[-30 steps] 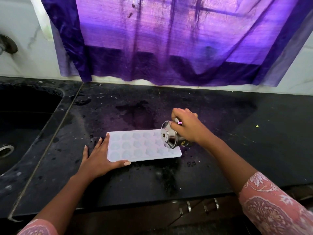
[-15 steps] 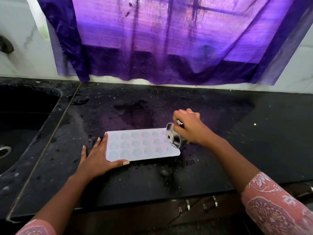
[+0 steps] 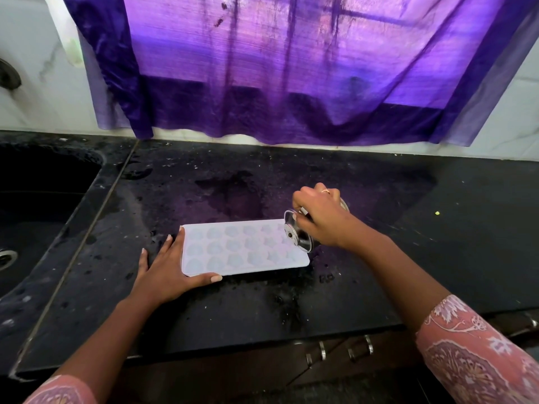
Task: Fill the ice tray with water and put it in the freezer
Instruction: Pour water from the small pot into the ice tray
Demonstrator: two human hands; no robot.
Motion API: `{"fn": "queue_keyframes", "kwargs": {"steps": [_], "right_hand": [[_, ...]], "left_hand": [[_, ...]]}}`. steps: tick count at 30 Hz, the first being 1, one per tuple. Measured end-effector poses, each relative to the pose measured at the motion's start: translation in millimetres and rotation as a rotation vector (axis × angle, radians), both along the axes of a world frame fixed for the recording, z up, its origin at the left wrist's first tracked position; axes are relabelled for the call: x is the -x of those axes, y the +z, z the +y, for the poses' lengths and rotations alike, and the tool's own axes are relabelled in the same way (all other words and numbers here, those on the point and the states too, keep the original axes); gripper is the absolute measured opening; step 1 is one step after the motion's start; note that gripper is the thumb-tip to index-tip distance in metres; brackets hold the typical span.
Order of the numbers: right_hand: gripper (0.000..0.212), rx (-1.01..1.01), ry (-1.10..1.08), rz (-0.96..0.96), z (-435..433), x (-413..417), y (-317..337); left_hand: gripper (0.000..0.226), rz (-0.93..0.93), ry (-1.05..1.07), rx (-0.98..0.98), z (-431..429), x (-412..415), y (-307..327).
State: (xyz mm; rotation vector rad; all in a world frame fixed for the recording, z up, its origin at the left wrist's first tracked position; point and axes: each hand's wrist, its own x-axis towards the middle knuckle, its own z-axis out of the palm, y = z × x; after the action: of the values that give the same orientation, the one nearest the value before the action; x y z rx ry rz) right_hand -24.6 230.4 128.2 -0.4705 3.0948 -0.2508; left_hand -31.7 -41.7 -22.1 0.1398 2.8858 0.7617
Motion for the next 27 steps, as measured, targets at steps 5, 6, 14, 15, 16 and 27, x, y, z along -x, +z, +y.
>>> {"fn": "queue_keyframes", "kwargs": {"steps": [5, 6, 14, 15, 16, 27], "right_hand": [[0.009, -0.041, 0.007, 0.007, -0.5, -0.4, 0.7], [0.009, -0.051, 0.011, 0.009, -0.5, -0.2, 0.4], [0.011, -0.065, 0.05, 0.044, 0.3, 1.7, -4.5], [0.011, -0.063, 0.057, 0.056, 0.5, 1.9, -5.2], [0.011, -0.063, 0.063, 0.067, 0.8, 2.1, -5.8], [0.01, -0.118, 0.094, 0.061, -0.7, -1.8, 0.6]], "left_hand": [[0.14, -0.012, 0.003, -0.003, -0.1, -0.3, 0.9], [0.14, -0.011, 0.003, -0.003, -0.1, -0.5, 1.2], [0.141, -0.006, 0.001, 0.001, 0.1, -0.6, 0.9], [0.141, -0.006, 0.001, 0.002, 0.3, -0.7, 0.8], [0.142, -0.009, 0.001, 0.003, 0.4, -0.8, 0.9], [0.141, -0.021, -0.002, 0.002, 0.8, -1.4, 3.3]]}}
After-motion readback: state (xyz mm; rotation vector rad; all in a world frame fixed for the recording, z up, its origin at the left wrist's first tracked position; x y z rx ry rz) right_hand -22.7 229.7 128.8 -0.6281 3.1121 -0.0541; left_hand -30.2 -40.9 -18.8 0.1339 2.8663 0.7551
